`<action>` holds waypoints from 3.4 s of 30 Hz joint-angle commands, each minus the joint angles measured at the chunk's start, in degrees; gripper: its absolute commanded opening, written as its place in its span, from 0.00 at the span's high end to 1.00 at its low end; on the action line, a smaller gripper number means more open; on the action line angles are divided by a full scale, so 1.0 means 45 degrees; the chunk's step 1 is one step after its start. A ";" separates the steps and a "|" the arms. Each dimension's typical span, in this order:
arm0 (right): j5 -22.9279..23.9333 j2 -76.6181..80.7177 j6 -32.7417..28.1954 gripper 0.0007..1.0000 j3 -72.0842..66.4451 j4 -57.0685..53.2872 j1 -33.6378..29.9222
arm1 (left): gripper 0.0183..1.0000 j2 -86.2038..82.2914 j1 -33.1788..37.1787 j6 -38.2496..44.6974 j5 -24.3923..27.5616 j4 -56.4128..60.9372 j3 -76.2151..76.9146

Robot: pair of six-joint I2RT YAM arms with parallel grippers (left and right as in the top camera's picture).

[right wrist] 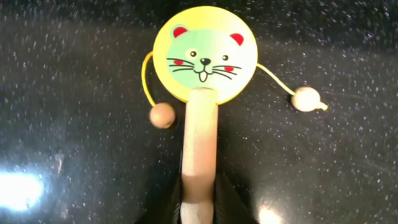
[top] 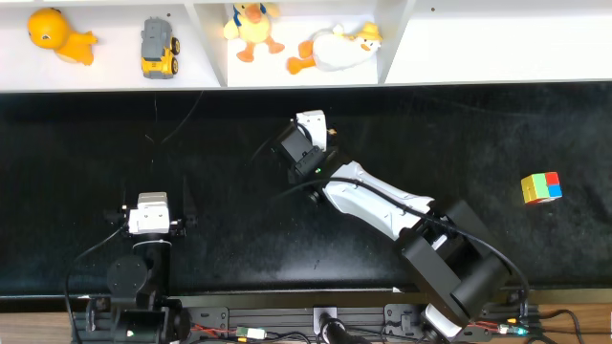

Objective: Store Toys

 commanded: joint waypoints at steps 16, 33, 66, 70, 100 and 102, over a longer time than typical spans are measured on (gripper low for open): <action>0.0000 -0.1307 0.0121 0.96 0.0189 -0.2346 -0.0005 | 0.00 -0.0131 -0.0024 0.0238 -0.0102 -0.0024 -0.0010; 0.1015 -0.6441 0.0457 0.96 -0.1768 -0.4648 -0.1010 | 0.00 -0.0131 -0.0024 0.0238 -0.0107 -0.0024 -0.0010; -0.3094 -0.9675 -0.5479 0.96 -0.2953 -0.2526 -0.9816 | 0.00 -0.0131 -0.0024 0.0238 -0.0102 -0.0024 -0.0010; -0.3089 -0.8320 -0.5848 0.96 -0.1846 -0.2647 -0.9816 | 0.00 -0.0131 -0.0024 0.0238 -0.0102 -0.0024 -0.0010; -0.2686 -0.2603 -0.8952 0.96 0.3487 -0.2574 -0.9840 | 0.00 -0.0131 -0.0024 0.0238 -0.0107 -0.0024 -0.0010; -0.2686 -0.2385 -0.9117 0.96 0.3565 -0.2395 -0.9840 | 0.00 -0.0131 -0.0024 0.0238 -0.0102 -0.0024 -0.0010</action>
